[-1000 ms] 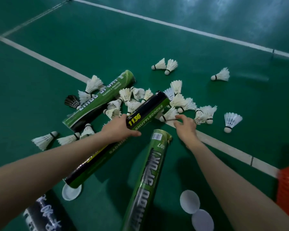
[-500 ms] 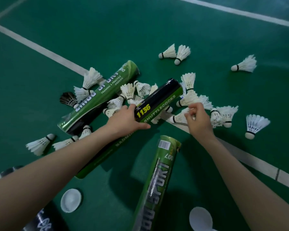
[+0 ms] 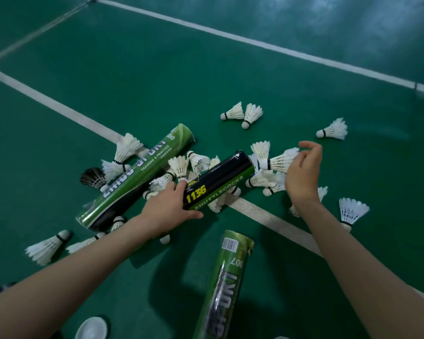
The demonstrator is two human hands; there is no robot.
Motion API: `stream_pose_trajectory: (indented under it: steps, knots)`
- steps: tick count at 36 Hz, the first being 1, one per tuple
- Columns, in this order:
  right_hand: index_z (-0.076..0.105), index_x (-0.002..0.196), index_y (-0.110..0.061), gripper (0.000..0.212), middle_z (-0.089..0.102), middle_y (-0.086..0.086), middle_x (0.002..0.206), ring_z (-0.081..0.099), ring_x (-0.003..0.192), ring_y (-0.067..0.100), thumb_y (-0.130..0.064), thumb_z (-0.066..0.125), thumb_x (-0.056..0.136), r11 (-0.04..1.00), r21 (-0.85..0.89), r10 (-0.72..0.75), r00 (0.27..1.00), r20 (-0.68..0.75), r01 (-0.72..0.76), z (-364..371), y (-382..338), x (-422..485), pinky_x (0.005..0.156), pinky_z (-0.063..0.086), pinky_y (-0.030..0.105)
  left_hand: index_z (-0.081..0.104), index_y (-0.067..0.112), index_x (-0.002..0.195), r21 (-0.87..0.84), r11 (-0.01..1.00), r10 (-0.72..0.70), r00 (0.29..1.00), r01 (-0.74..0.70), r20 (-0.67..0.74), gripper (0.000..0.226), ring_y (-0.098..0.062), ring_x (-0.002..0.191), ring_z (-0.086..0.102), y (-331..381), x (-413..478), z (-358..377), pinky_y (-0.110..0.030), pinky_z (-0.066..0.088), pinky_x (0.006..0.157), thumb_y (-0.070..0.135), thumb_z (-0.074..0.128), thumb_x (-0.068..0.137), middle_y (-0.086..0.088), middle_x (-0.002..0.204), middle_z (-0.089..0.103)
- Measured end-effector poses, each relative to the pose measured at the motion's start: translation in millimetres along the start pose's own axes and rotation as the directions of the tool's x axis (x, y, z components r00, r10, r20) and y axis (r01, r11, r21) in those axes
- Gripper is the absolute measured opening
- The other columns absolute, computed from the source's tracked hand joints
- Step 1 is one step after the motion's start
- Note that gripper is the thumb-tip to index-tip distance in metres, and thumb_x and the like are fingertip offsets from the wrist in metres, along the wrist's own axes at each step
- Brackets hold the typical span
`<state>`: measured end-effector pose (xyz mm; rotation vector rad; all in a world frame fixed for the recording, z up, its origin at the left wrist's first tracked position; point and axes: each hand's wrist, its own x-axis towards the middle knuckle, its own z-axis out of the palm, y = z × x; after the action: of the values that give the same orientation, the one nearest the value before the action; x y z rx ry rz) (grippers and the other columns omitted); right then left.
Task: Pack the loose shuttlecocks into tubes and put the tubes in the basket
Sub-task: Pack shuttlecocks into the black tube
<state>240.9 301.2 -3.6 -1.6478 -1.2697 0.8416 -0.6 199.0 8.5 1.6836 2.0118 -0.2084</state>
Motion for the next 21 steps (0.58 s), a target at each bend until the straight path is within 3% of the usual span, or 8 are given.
stream_pose_trajectory:
  steps: [3,7,9,13,16,18,21]
  knots:
    - [0.04,0.117,-0.02,0.021,0.045,0.013,0.127,0.045,0.098,0.019,-0.016,0.025,0.103,1.0,0.014,0.019,0.996,0.083,-0.02,0.8,-3.1,-0.1,0.089,0.043,0.039,0.018,0.02,0.146,0.056,0.998,0.038,0.999,-0.036,-0.039,0.098,-0.025,0.117,0.049,-5.8,2.4,-0.6,-0.038,0.047,0.091,0.07,0.06,0.074,-0.005,0.136,0.039]
    - [0.045,0.126,-0.018,0.028,0.047,0.006,0.132,0.053,0.103,0.016,-0.016,0.028,0.104,0.996,0.027,0.068,0.954,0.293,-0.08,3.6,-12.5,-13.5,0.087,0.046,0.027,0.016,0.024,0.148,0.011,0.992,0.13,0.99,-0.129,-0.063,0.099,-0.02,0.115,0.048,-11.9,2.7,0.4,-0.034,0.047,0.089,0.07,0.061,0.072,0.0,0.133,0.039]
    - [0.05,0.125,-0.021,0.029,0.049,0.007,0.133,0.054,0.104,0.023,-0.016,0.03,0.104,0.993,0.042,0.087,0.927,0.364,-0.11,5.9,-17.5,-20.4,0.084,0.049,0.032,0.017,0.025,0.148,0.008,0.986,0.169,0.982,-0.169,-0.083,0.099,-0.018,0.113,0.048,-14.4,1.5,1.3,-0.032,0.046,0.089,0.07,0.062,0.072,0.001,0.132,0.04]
    - [0.059,0.102,-0.027,0.025,0.045,-0.003,0.121,0.043,0.121,0.013,-0.017,0.035,0.102,0.996,0.074,0.022,0.946,0.324,-0.048,8.0,-16.6,-27.1,0.107,0.034,0.032,0.017,0.026,0.148,0.018,0.981,0.196,0.976,-0.195,-0.091,0.099,-0.018,0.112,0.049,-22.9,-3.5,-0.1,-0.031,0.043,0.09,0.069,0.062,0.072,0.001,0.133,0.039]
    - [0.056,0.124,-0.024,0.032,0.036,-0.005,0.136,0.035,0.127,0.008,-0.033,0.032,0.103,0.995,0.086,0.016,0.94,0.34,-0.048,2.3,-14.4,-33.0,0.111,0.025,0.031,0.016,0.026,0.148,0.004,0.977,0.21,0.972,-0.211,-0.101,0.1,-0.019,0.114,0.048,-25.5,-7.2,-1.5,-0.033,0.043,0.093,0.071,0.061,0.071,0.002,0.133,0.038]
    - [0.039,0.142,-0.029,0.047,0.029,-0.007,0.151,0.028,0.134,0.008,-0.048,0.024,0.102,0.994,0.076,0.036,0.897,0.441,-0.077,-0.6,-15.4,-38.9,0.11,0.022,0.033,0.016,0.026,0.148,-0.017,0.973,0.229,0.968,-0.232,-0.101,0.1,-0.019,0.117,0.047,-24.5,-9.6,-1.5,-0.032,0.042,0.092,0.071,0.061,0.071,0.002,0.134,0.038]
    - [0.029,0.148,-0.032,0.054,0.025,-0.007,0.156,0.022,0.142,0.012,-0.053,0.017,0.1,0.998,0.036,0.021,0.881,0.473,-0.043,-2.7,-21.8,-41.6,0.114,0.017,0.036,0.015,0.026,0.148,-0.025,0.965,0.259,0.961,-0.262,-0.094,0.099,-0.019,0.119,0.045,-20.8,-13.8,-1.3,-0.031,0.041,0.091,0.07,0.061,0.072,0.002,0.135,0.036]
